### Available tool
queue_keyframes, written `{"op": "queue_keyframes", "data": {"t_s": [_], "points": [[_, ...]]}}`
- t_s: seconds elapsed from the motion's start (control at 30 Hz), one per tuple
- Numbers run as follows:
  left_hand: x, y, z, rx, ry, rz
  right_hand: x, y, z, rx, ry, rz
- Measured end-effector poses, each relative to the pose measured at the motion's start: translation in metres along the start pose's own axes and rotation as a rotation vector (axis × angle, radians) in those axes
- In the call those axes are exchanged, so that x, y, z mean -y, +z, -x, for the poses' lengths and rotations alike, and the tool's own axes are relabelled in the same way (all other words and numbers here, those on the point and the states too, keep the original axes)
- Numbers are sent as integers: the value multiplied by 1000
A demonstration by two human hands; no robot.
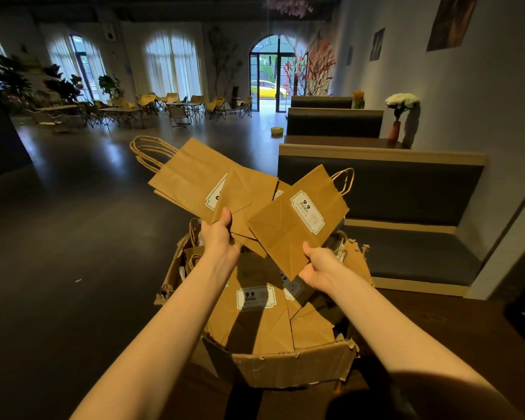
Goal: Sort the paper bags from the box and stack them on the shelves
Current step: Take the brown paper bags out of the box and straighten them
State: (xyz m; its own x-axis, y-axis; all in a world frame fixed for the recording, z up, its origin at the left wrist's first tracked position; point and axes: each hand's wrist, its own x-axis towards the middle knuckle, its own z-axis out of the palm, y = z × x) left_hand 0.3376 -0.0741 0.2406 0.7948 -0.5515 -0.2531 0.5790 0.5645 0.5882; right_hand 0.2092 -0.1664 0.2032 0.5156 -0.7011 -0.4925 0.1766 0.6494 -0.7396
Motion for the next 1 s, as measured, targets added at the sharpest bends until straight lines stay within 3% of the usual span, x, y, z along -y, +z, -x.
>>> {"op": "queue_keyframes", "data": {"t_s": [0.3, 0.5, 0.6, 0.73, 0.8, 0.9, 1.0], "points": [[-6, -4, -6, -28, -90, 7, 13, -12, -2, -177, -387, 56], [-15, -15, -22, -86, 160, -435, 44, -31, 4, -112, -635, 222], [-24, -19, -26, 19, 175, -711, 63, -34, 7, -6, -670, 407], [-38, -8, -17, 250, -127, -974, 82, -30, 9, 129, -651, 685], [-37, -2, -9, 325, -193, -1032, 86, -25, 8, 150, -651, 803], [-28, -2, -8, 440, -115, -1070, 83, -17, 2, 142, -658, 858], [-23, -5, -10, 421, -20, -1073, 77, -14, -2, 97, -660, 785]]}}
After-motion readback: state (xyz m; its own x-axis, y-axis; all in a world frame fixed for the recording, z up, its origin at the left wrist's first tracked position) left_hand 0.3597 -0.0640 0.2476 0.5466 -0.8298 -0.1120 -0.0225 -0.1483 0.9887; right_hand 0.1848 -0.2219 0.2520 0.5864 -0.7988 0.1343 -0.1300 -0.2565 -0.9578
